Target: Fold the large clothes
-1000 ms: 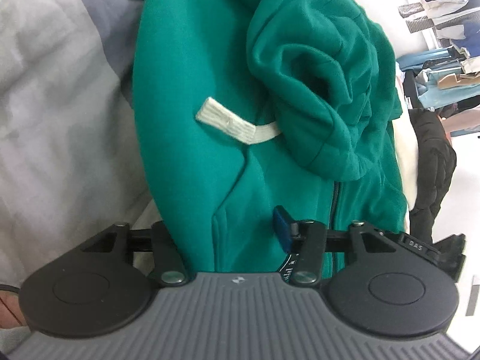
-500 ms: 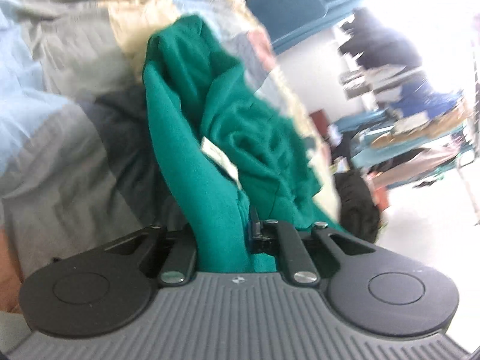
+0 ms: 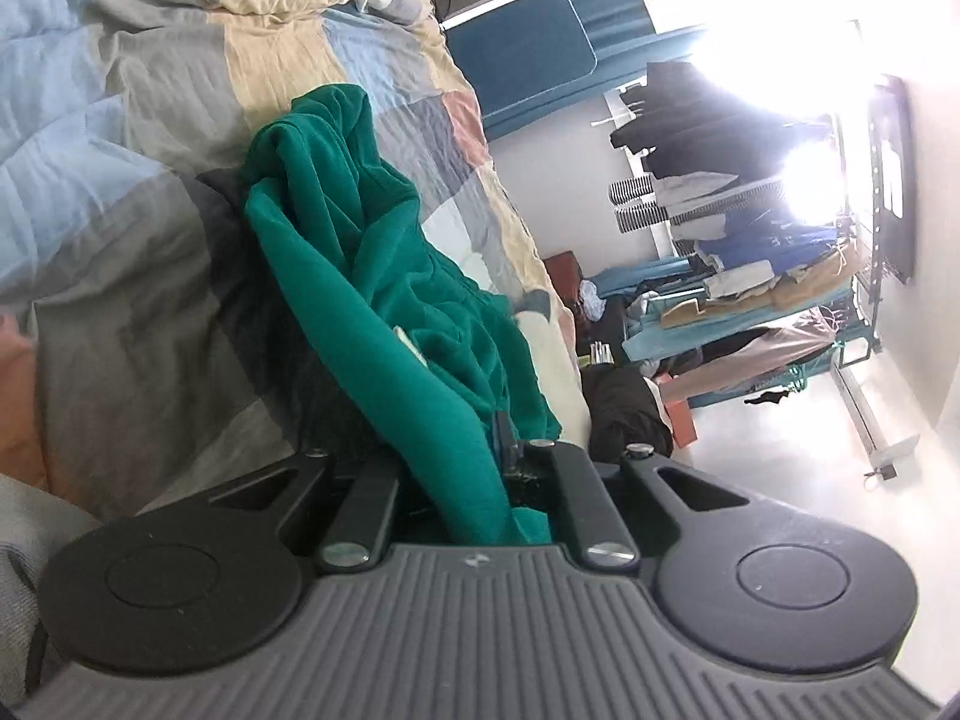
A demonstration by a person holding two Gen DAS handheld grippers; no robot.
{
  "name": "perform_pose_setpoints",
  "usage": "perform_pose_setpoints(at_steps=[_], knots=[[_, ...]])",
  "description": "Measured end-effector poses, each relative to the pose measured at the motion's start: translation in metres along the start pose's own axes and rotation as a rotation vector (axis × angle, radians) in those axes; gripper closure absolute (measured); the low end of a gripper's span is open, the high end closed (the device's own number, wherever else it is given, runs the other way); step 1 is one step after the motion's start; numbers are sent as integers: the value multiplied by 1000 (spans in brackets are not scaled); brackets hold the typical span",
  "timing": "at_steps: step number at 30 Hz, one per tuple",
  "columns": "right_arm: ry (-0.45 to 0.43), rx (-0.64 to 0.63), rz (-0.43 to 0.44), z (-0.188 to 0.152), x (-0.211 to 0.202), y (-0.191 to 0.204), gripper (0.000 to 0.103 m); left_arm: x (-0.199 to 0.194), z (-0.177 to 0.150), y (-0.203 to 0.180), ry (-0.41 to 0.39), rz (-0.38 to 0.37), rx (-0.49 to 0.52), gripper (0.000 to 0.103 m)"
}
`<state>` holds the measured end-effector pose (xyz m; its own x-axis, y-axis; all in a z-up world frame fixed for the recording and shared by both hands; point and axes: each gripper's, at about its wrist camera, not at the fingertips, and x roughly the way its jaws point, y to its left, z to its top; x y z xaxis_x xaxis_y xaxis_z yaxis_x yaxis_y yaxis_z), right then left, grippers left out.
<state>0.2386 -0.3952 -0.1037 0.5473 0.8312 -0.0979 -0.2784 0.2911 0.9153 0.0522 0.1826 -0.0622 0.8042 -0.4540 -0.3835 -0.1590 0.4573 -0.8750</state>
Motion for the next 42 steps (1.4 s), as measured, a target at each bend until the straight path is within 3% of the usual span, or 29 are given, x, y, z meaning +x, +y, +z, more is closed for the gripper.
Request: perform_pose_setpoints(at_steps=[5,10,18,23,27,34,42], knots=[[-48,25,-6,17,5,7,82,12,12,-6,-92,-70,-8,94],[-115,82,-43,59,51,8,80,47,46,-21,-204,-106,-13,93],[-199,203,-192,113,144,-44,79,141,115,-9,-318,-52,38,92],[-200,199,-239,112,175,-99,79,184,132,19,-336,-51,107,92],[-175,237,-249,117,192,-134,79,216,150,50,-315,-52,95,90],[-147,141,-291,129,227,-158,80,266,174,89,-282,13,109,86],[-130,76,-288,131,231,-161,79,270,178,88,-290,10,137,86]])
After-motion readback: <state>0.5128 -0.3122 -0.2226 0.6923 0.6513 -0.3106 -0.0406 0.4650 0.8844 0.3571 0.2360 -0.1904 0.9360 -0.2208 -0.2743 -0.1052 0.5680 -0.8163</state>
